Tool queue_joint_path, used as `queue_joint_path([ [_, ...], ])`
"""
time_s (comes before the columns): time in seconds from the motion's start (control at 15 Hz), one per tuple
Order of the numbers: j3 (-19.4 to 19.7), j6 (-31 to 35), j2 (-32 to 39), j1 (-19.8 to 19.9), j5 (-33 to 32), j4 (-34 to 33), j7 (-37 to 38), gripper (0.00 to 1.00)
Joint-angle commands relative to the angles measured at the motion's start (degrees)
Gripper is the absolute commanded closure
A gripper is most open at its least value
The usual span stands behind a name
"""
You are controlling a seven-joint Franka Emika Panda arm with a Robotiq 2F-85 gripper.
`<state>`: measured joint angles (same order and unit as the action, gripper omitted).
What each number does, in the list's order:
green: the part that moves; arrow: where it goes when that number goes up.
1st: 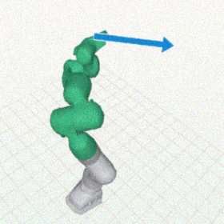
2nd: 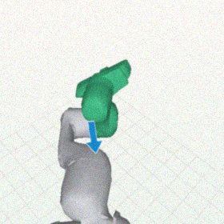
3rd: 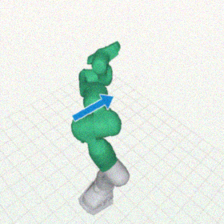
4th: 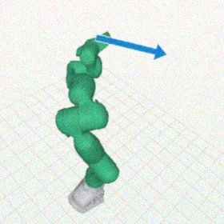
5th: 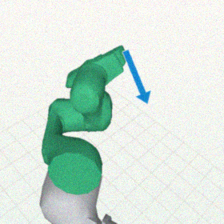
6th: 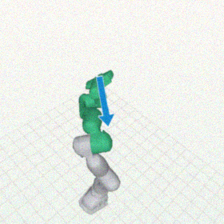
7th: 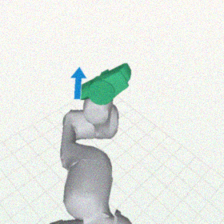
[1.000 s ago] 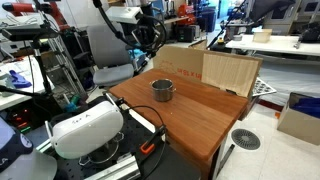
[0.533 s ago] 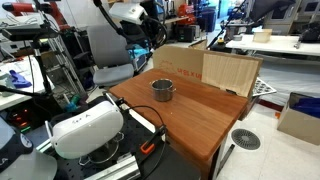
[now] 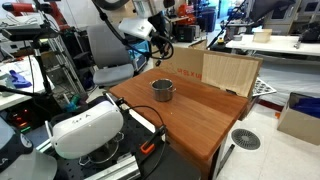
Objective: Place the marker in the pot
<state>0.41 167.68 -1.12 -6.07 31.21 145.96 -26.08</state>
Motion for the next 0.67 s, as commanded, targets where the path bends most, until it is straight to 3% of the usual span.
queue_joint_path([
  [0.0,0.03,3.93,3.81,-0.02,2.95,-1.51,-2.82,0.95],
  [0.33,-1.52,10.01,9.0,0.91,6.6,-2.68,-6.6,0.95],
  [0.6,-0.96,11.62,12.82,1.06,5.13,-2.82,-5.79,0.95],
])
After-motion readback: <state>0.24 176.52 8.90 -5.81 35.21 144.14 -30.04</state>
